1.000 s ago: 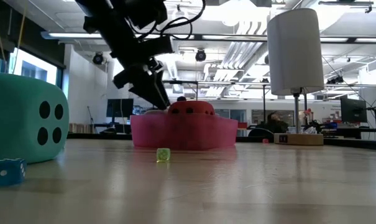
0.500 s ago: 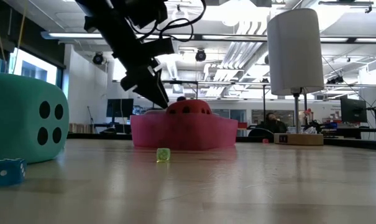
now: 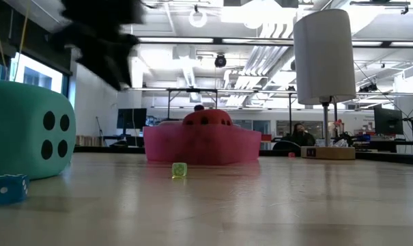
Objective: Pick & Place Dice
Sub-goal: Put the small light blue die into the red bin
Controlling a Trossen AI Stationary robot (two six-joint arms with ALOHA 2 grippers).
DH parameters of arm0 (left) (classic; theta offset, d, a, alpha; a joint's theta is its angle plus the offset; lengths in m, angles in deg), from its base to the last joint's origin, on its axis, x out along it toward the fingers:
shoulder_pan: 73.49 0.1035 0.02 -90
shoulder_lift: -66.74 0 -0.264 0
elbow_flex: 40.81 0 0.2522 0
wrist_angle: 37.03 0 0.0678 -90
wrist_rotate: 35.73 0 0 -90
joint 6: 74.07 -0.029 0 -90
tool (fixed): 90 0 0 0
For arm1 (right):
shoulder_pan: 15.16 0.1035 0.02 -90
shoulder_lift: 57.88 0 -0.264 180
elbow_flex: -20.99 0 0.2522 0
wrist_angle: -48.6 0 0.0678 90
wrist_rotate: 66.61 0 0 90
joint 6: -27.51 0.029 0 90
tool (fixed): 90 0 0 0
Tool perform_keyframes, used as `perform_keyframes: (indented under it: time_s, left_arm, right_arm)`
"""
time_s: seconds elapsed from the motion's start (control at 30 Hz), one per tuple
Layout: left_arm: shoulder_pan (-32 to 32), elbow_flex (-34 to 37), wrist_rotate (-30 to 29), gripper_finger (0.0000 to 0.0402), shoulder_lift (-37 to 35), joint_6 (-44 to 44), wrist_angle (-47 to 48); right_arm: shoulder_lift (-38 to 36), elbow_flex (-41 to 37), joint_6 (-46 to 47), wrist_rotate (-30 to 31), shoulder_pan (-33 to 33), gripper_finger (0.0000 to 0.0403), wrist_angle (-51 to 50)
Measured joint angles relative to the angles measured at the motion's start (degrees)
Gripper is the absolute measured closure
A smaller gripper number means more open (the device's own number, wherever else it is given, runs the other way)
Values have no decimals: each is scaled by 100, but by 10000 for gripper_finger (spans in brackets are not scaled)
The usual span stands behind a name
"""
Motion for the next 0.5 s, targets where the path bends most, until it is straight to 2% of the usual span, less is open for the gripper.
perform_keyframes:
  time_s: [0.13,0.3,0.37,0.5]
  left_arm:
    - [-326,0,384,223,-714,992,1370]
    - [-28,0,1216,223,-1264,2813,2493]
    - [48,0,1435,223,-1374,3202,2865]
    - [1,2,1497,223,-1445,3514,3346]
  right_arm:
    - [0,0,24,-3,35,9,4]
    - [0,0,217,2,38,9,48]
    - [0,0,366,1,23,9,48]
    - [0,0,474,2,27,9,15]
